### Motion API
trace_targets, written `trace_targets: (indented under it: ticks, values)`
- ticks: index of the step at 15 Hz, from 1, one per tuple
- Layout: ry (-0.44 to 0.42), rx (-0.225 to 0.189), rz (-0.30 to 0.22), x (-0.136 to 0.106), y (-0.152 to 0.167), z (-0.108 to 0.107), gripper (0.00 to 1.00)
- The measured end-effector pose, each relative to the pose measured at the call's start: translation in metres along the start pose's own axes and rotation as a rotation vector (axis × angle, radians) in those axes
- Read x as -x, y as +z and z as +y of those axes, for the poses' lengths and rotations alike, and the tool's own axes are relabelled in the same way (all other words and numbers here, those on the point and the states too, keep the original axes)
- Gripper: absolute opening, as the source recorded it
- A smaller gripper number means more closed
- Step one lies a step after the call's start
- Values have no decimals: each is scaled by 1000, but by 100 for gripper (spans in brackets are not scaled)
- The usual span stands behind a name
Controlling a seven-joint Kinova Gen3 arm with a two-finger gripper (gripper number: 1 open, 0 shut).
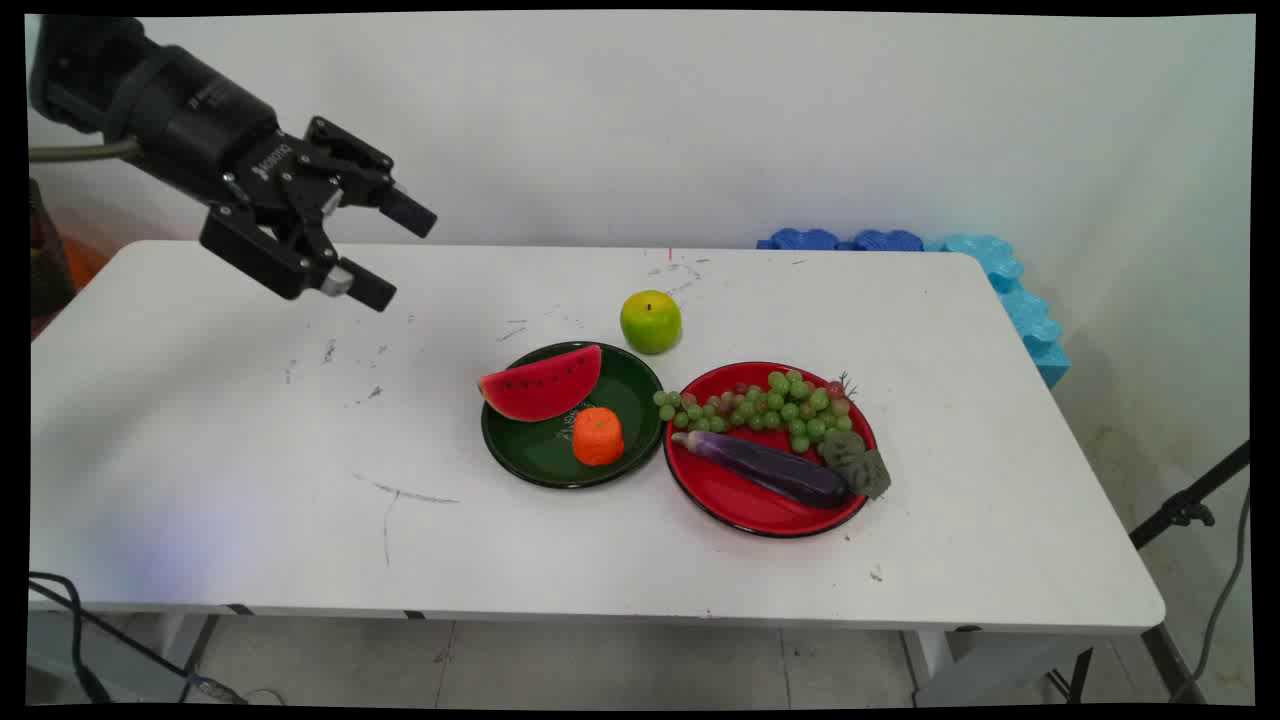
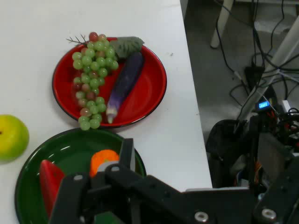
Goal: Pick up the eggplant from the red plate
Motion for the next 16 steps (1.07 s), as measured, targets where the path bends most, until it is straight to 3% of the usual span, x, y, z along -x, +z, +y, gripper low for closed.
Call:
trace_targets:
  ticks: [3, 6, 10, 16]
  values:
    - [-3, -2, -25, -12, 12, 1, 100]
    - [-13, -15, -58, -39, 36, 2, 100]
    - [-28, -44, -93, -81, 88, -2, 100]
    - [-7, -64, -165, -111, 177, -11, 100]
